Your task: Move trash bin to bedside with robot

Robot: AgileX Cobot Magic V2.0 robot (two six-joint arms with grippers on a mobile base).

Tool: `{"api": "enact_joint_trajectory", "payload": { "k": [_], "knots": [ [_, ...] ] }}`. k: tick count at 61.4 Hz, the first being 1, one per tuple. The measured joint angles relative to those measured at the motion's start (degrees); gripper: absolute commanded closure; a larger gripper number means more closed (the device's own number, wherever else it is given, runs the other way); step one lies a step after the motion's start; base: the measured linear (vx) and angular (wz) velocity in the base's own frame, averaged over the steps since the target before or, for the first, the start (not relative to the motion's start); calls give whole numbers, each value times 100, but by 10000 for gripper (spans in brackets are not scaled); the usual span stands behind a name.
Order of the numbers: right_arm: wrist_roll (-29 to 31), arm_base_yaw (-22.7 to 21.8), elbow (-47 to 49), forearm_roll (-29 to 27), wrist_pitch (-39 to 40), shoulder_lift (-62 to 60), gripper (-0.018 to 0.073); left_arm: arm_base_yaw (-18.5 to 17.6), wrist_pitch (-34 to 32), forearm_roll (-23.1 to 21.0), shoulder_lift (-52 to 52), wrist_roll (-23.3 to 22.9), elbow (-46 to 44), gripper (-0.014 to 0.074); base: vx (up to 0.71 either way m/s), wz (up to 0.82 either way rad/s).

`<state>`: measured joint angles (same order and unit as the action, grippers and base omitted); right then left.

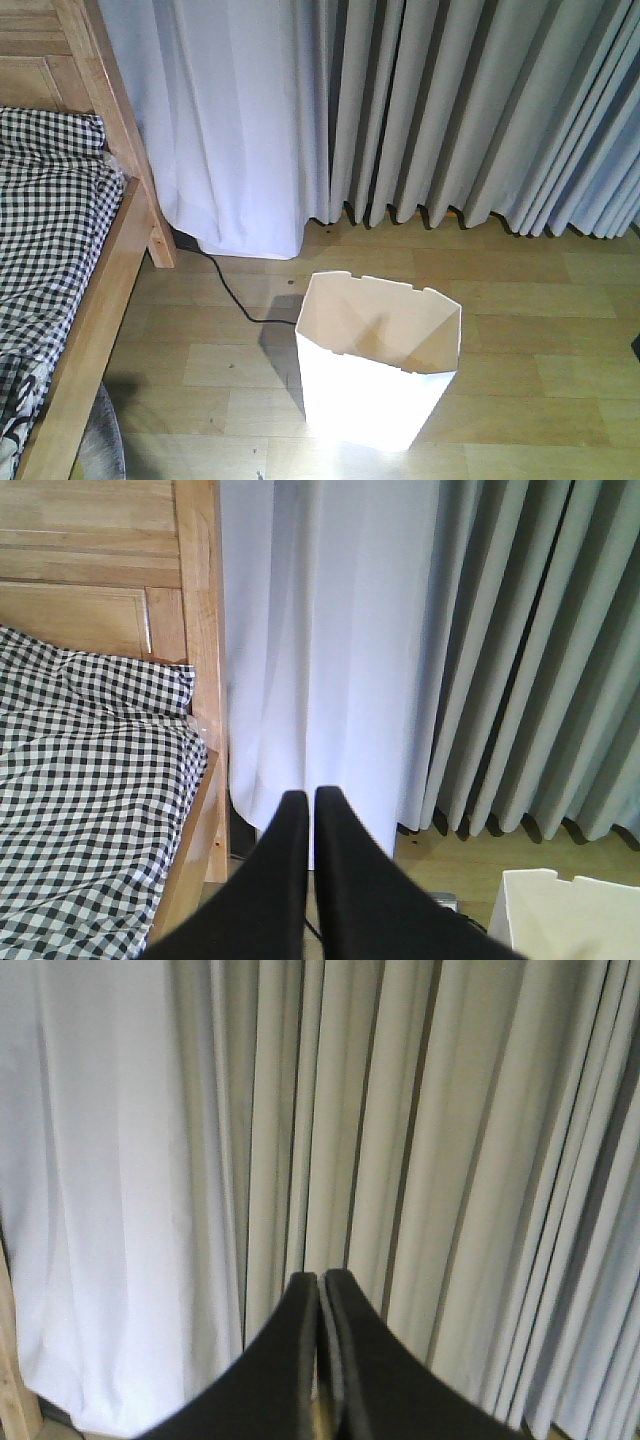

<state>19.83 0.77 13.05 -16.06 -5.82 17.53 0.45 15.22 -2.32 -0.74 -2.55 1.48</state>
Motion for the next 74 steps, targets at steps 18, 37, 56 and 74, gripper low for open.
{"api": "enact_joint_trajectory", "payload": {
  "k": [18,37,56,74],
  "knots": [
    [-903,0,-1097,744,719,-986,568,0,0,0,0,0,0,602,0,0],
    [-1380,0,-1464,1371,627,-1782,568,0,0,0,0,0,0,602,0,0],
    [-2089,-362,-1464,1820,551,-1782,568,0,0,0,0,0,0,602,0,0],
    [-2211,-127,-1464,1826,427,-1791,568,0,0,0,0,0,0,602,0,0]
  ]
}}
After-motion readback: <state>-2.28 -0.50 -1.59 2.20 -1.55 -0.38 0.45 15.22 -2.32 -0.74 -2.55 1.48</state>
